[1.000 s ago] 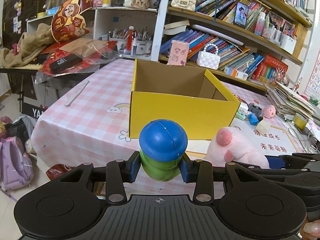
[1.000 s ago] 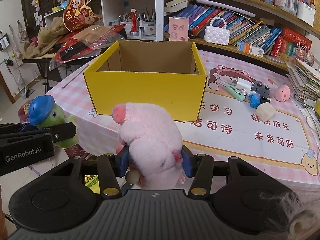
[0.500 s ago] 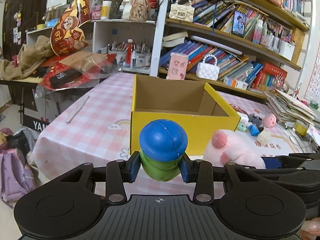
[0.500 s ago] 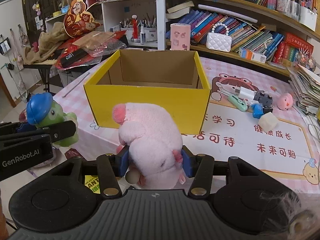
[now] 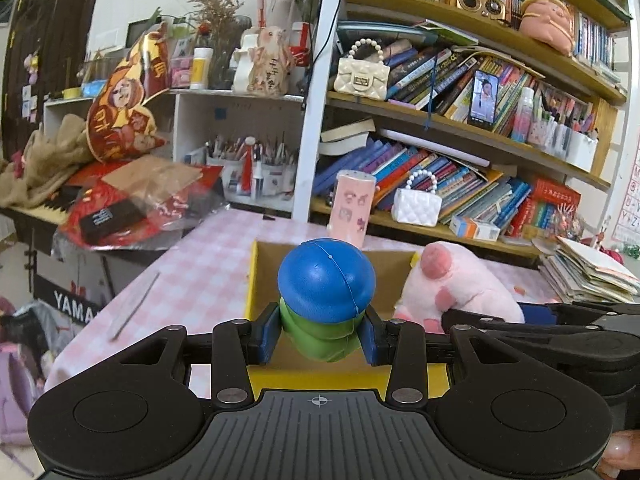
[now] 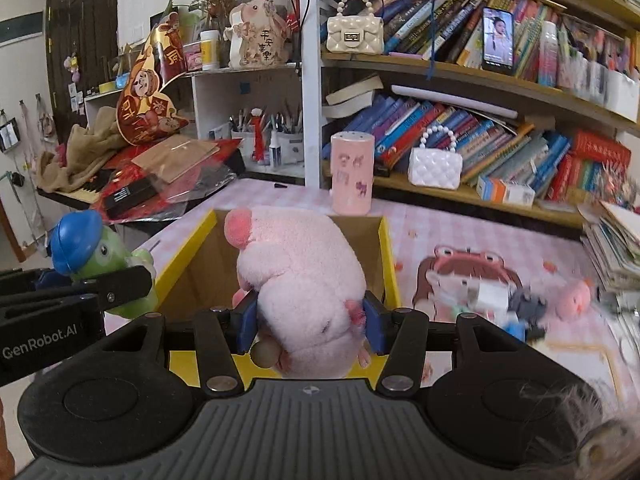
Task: Organize objects
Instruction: 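Carry the figure with the left tool while the right tool carries the pig over the yellow box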
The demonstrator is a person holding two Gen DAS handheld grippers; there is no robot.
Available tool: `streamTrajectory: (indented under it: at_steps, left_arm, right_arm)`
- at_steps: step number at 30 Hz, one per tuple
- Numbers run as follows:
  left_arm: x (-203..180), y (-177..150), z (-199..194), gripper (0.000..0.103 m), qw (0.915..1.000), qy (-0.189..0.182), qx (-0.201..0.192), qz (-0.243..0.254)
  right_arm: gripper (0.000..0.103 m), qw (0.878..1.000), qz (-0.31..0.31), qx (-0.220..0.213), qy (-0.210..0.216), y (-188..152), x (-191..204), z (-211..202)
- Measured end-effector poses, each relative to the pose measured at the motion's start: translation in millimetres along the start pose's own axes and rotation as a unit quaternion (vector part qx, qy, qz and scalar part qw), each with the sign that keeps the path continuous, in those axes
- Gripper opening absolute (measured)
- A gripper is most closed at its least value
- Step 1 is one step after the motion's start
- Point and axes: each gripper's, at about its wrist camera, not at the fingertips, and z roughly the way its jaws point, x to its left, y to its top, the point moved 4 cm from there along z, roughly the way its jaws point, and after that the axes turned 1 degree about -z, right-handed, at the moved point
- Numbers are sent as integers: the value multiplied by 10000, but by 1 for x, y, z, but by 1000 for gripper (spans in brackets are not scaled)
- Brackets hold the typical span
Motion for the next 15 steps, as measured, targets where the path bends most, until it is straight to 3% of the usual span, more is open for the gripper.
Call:
streamTrajectory:
  at_steps: [9,15]
  left_arm:
    - [1,-12,82,39,9973,271,678,104]
    - [3,-14,111,39,9943,451,929,264]
  right_arm:
    - [50,9959,-562,671,228,-9,-6,95]
    - [50,9897,-894,1037,415,-16,-6,137]
